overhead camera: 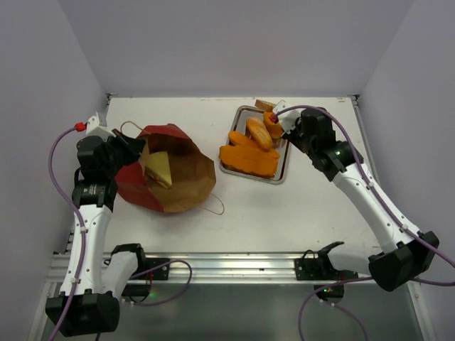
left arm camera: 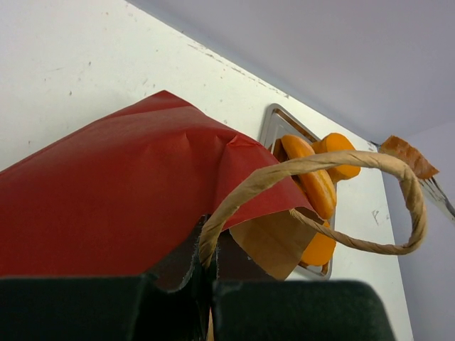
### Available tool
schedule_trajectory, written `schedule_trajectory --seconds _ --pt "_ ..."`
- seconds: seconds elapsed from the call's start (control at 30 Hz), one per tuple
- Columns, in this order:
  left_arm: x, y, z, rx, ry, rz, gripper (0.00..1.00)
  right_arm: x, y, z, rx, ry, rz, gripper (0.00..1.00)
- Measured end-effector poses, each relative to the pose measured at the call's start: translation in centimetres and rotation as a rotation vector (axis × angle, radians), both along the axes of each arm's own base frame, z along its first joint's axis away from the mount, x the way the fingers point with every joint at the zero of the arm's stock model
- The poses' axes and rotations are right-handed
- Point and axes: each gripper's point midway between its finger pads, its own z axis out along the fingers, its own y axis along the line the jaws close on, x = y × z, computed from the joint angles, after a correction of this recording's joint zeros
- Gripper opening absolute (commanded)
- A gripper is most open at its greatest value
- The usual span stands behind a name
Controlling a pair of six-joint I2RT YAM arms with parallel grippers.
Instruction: Take the fake bread out of the paper bag
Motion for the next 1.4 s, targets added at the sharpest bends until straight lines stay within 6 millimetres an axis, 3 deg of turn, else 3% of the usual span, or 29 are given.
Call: schedule_trajectory --seconds 0.33,0.57,0.97,1.4 --pt "-0.1 -0.5 0.0 0.001 -0.003 -0.035 0.00 5.7 -1.0 -2.9 -0.221 -0.065 -0.074 0.00" --pt "-0.3 -0.8 0.0 -0.002 -0.008 -0.054 0.00 7.7 -1.3 -3.9 -0.306 -0.112 -0.092 0.00" --pt "-0.5 -1.1 -0.2 -0.005 -0.007 -0.067 0.00 8.0 -1.8 -9.4 -0.405 -0.041 -0.074 0.02" --pt "-0.6 -1.3 -0.2 -0.008 -0.008 -0.077 0.00 7.0 -1.5 -11.1 -0.399 0.022 -0.030 0.35"
